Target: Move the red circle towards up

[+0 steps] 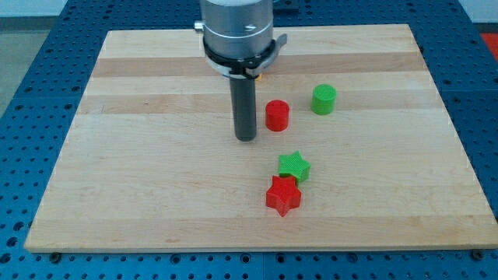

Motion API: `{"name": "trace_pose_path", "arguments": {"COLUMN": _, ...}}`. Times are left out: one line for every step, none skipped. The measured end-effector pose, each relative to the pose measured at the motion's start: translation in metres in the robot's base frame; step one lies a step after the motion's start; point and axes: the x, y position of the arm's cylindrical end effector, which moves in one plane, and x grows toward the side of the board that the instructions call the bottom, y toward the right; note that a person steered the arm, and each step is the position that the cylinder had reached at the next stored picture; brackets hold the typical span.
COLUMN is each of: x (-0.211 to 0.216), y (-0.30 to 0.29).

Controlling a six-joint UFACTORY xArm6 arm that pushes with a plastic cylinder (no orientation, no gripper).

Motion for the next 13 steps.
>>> {"name": "trace_pose_path", "arguments": {"x": -0.033, "y": 0.034}}
{"name": "trace_pose_path", "arguments": {"x": -0.091, "y": 0.069}}
{"name": "trace_pose_path", "arguments": {"x": -0.152, "y": 0.100}}
{"name": "trace_pose_path", "arguments": {"x": -0.206, "y": 0.126}}
{"name": "trace_pose_path", "arguments": {"x": -0.219, "y": 0.132}}
{"name": "trace_pose_path", "arguments": {"x": -0.203, "y": 0.115}}
{"name": "trace_pose_path", "arguments": {"x": -0.167, "y": 0.097}}
{"name": "trace_pose_path", "arguments": {"x": -0.123, "y": 0.095}}
{"name": "trace_pose_path", "arguments": {"x": -0.090, "y": 0.095}}
{"name": "trace_pose_path", "arguments": {"x": -0.084, "y": 0.108}}
{"name": "trace_pose_path", "arguments": {"x": -0.080, "y": 0.124}}
{"name": "trace_pose_path", "arguments": {"x": -0.076, "y": 0.143}}
{"name": "trace_pose_path", "arguments": {"x": -0.094, "y": 0.162}}
